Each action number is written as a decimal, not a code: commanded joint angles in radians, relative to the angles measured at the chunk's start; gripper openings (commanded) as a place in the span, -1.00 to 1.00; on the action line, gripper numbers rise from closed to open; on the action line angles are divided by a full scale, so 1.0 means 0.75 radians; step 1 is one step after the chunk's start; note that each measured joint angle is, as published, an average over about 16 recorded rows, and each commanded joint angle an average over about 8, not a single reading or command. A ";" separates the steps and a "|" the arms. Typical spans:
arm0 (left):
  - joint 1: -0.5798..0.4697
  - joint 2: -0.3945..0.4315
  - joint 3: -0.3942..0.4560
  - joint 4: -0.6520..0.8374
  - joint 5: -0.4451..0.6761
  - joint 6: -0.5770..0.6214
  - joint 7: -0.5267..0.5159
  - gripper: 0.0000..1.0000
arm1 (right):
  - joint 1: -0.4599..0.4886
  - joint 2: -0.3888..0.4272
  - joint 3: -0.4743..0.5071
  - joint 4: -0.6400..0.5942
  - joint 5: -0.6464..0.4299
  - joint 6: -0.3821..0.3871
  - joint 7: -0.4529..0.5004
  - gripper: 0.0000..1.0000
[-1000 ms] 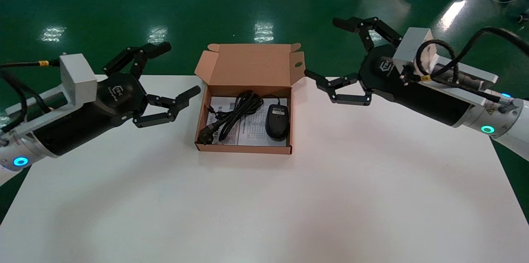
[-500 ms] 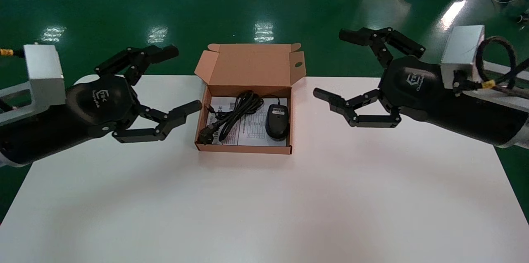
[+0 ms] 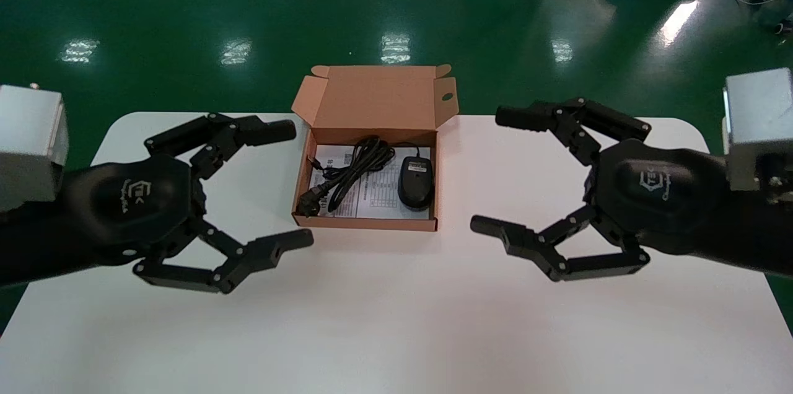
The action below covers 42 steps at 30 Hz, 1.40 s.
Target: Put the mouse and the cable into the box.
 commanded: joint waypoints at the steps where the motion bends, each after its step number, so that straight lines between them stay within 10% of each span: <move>1: 0.008 -0.020 0.005 -0.051 -0.007 0.007 -0.053 1.00 | -0.021 0.026 0.002 0.055 0.013 -0.008 0.060 1.00; 12: 0.034 -0.084 0.020 -0.220 -0.029 0.033 -0.213 1.00 | -0.108 0.137 0.008 0.288 0.069 -0.045 0.293 1.00; 42: 0.032 -0.078 0.019 -0.195 -0.027 0.028 -0.201 1.00 | -0.094 0.120 0.008 0.251 0.061 -0.038 0.267 1.00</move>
